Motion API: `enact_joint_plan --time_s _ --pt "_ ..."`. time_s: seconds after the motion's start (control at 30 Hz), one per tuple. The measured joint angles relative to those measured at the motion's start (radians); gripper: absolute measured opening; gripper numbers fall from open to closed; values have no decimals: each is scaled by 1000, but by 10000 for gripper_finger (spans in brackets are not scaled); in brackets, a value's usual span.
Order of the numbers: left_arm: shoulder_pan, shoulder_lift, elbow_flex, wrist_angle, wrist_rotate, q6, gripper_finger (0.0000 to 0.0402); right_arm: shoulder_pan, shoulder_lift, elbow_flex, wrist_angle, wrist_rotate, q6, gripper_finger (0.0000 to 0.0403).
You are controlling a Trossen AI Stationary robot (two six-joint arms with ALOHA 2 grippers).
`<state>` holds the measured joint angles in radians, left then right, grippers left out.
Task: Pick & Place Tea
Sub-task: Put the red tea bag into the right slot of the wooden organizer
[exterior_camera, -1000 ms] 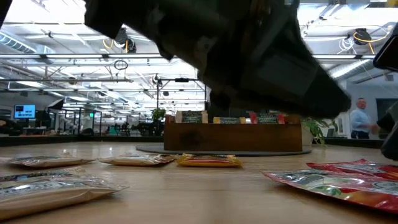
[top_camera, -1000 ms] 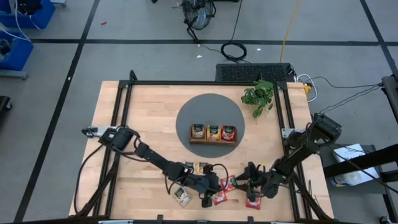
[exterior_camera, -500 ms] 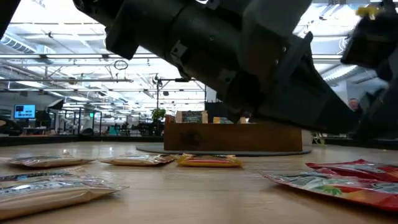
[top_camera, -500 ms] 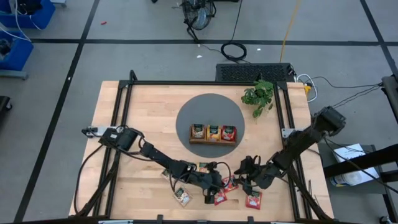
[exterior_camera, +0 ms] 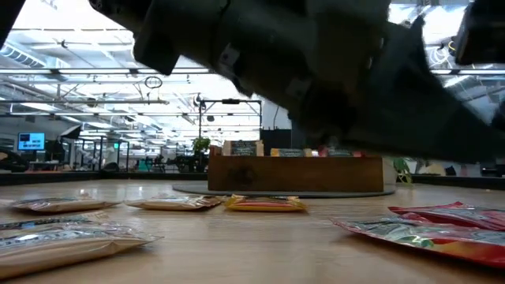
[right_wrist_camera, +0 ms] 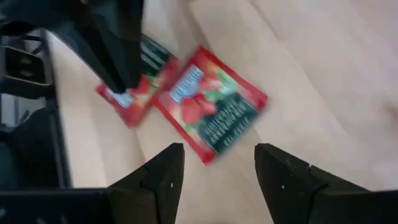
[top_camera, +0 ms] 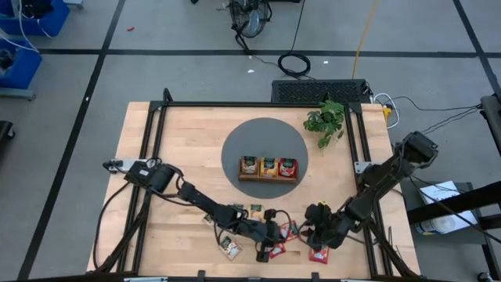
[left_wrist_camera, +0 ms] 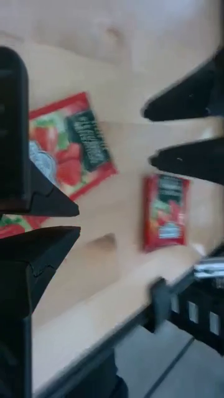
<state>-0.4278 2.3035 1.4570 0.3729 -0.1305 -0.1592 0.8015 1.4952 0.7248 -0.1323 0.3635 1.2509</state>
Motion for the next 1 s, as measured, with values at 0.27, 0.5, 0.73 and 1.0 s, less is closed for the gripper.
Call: enact_joint_plan --time_s 0.27,0.5,0.73,1.0 --pt "-2 2 1 -51 -9 -4 42 21 81 -1 -9 24 169 180" --pt "2 2 1 -61 -9 -3 42 25 109 1 18 24 193 180" --pt "13 1 0 -75 -3 -7 42 23 145 2 83 23 188 180" --pt "13 13 0 -95 32 -27 42 16 183 2 129 24 192 180"
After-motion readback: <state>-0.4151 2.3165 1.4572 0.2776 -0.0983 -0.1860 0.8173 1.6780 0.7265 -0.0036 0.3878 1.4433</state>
